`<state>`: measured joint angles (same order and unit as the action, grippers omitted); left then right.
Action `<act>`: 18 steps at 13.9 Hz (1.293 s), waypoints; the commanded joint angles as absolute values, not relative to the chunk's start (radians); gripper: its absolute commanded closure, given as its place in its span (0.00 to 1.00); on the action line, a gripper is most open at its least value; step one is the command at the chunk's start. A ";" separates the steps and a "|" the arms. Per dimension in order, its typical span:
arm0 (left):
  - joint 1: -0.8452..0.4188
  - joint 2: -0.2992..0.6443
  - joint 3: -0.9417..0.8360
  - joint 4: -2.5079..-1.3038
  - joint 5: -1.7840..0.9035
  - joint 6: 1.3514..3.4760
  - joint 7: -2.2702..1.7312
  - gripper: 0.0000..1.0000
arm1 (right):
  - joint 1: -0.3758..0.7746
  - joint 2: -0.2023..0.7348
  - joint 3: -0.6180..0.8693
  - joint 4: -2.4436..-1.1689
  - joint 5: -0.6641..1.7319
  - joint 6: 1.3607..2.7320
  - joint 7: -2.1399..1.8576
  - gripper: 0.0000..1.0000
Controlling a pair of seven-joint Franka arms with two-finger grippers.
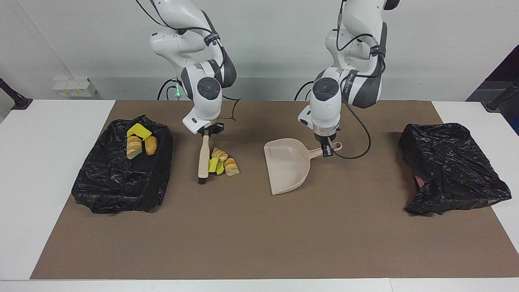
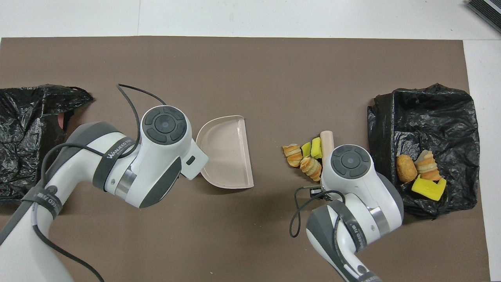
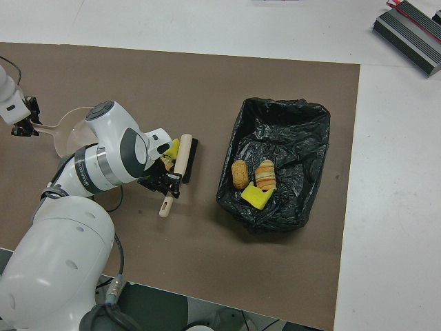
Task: Sweep and dump trash in bin
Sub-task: 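Sweep the remaining rolls and sponges into the dustpan with the right gripper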
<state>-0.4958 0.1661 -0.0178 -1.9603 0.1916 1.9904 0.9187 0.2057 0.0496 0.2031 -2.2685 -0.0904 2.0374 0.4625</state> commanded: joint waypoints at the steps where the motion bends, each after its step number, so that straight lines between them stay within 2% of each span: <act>1: -0.538 0.094 -0.009 -2.051 0.212 2.019 0.835 1.00 | 0.209 0.089 0.254 -2.275 -0.014 2.111 0.494 1.00; 5: -0.587 0.040 -0.009 -2.152 0.212 2.103 0.825 1.00 | 0.210 0.133 0.353 -2.266 0.121 2.203 0.495 1.00; 10: -0.597 0.037 -0.011 -2.227 0.212 2.230 0.839 1.00 | 0.219 0.144 0.478 -2.195 0.368 2.206 0.511 1.00; 12: -0.585 0.040 -0.011 -2.227 0.209 2.250 0.841 1.00 | 0.224 0.129 0.483 -2.168 0.370 2.186 0.549 1.00; 16: -0.506 0.069 -0.011 -2.212 0.163 2.313 0.879 1.00 | 0.212 0.006 0.476 -2.161 0.287 2.031 0.551 1.00; 18: -0.467 0.093 -0.011 -2.180 0.082 2.313 0.955 1.00 | 0.213 -0.020 0.477 -2.125 0.220 1.900 0.552 1.00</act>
